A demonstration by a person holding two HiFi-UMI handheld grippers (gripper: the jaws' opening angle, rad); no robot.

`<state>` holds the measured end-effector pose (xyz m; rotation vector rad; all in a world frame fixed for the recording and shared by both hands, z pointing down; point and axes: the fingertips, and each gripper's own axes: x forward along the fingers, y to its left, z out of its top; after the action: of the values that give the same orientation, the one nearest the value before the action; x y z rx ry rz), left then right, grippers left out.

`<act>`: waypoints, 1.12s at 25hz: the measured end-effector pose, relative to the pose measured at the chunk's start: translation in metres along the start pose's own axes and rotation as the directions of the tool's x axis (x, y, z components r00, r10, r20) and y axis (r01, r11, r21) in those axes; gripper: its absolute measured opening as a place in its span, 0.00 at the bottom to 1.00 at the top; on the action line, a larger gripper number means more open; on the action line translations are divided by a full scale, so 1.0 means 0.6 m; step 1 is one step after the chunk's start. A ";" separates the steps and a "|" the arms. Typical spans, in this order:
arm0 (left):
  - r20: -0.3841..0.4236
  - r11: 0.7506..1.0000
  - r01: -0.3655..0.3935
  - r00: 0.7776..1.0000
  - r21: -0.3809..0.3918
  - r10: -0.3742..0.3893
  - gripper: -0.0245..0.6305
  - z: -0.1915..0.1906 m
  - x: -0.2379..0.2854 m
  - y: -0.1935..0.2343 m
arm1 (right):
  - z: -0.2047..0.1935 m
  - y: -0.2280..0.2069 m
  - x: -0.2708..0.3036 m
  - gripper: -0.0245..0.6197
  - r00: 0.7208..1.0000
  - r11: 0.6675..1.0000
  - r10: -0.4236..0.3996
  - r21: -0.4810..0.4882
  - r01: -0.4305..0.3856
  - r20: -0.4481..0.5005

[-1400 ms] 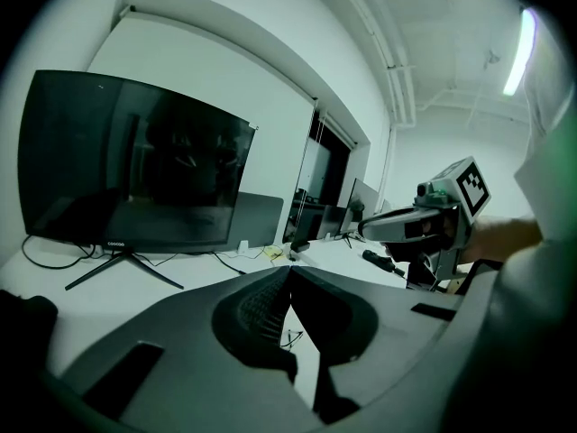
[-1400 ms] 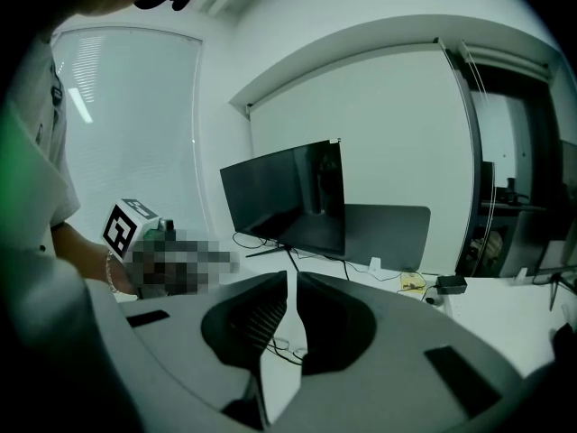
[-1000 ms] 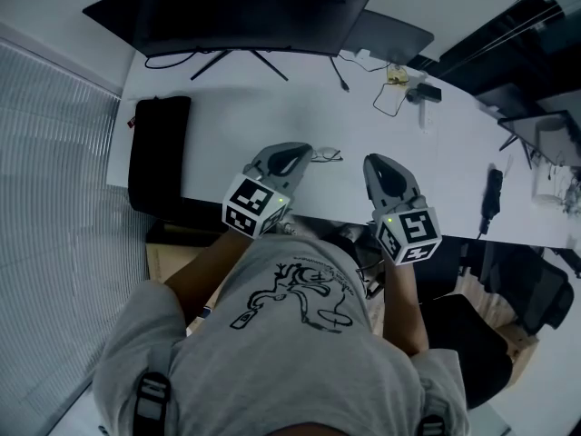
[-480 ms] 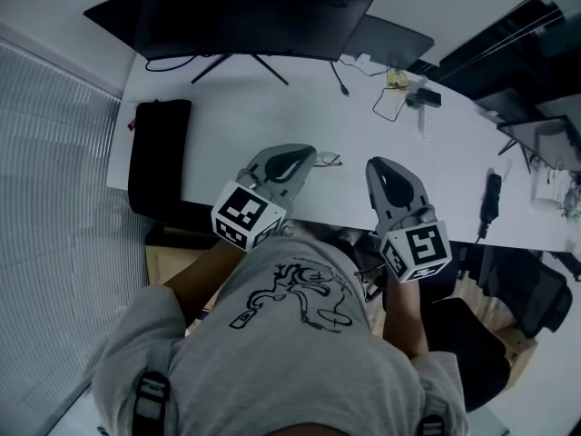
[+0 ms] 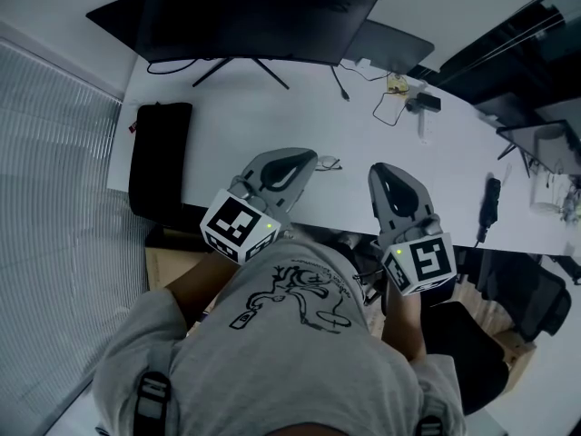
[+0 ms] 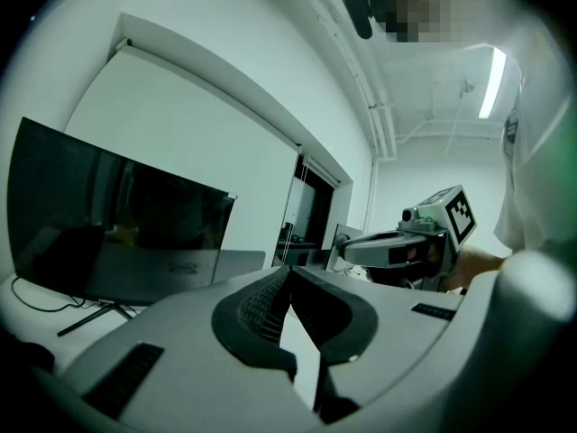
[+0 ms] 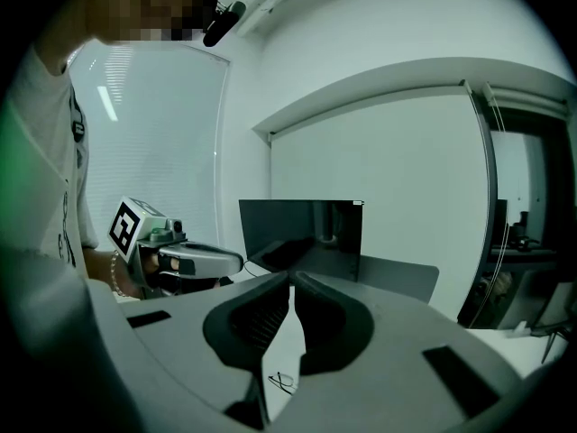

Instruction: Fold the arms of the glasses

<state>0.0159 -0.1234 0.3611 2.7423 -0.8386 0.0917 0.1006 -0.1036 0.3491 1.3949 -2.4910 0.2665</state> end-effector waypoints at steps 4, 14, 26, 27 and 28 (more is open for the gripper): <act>0.006 1.000 0.000 1.000 0.005 0.000 0.07 0.008 -0.004 -0.002 | 0.007 0.001 -0.005 0.08 1.000 1.000 -0.007 -0.008 0.007 0.009; 0.004 1.000 0.004 1.000 -0.001 -0.004 0.07 0.008 -0.003 -0.007 | 0.009 -0.001 -0.012 0.08 1.000 1.000 -0.018 -0.001 0.018 0.015; 0.006 1.000 0.011 1.000 -0.010 -0.011 0.07 0.006 -0.011 -0.016 | 0.009 0.002 -0.019 0.08 0.999 0.999 -0.031 -0.015 0.031 0.019; 0.007 1.000 0.011 1.000 -0.011 -0.011 0.07 0.006 -0.012 -0.016 | 0.010 0.002 -0.020 0.08 0.999 0.999 -0.032 -0.015 0.033 0.021; 0.007 1.000 0.011 1.000 -0.013 -0.011 0.07 0.006 -0.012 -0.017 | 0.010 0.001 -0.022 0.08 0.999 0.999 -0.034 -0.015 0.034 0.022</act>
<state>0.0156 -0.1124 0.3540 2.7360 -0.8222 0.0746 0.1054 -0.0945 0.3390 1.4400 -2.4790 0.2262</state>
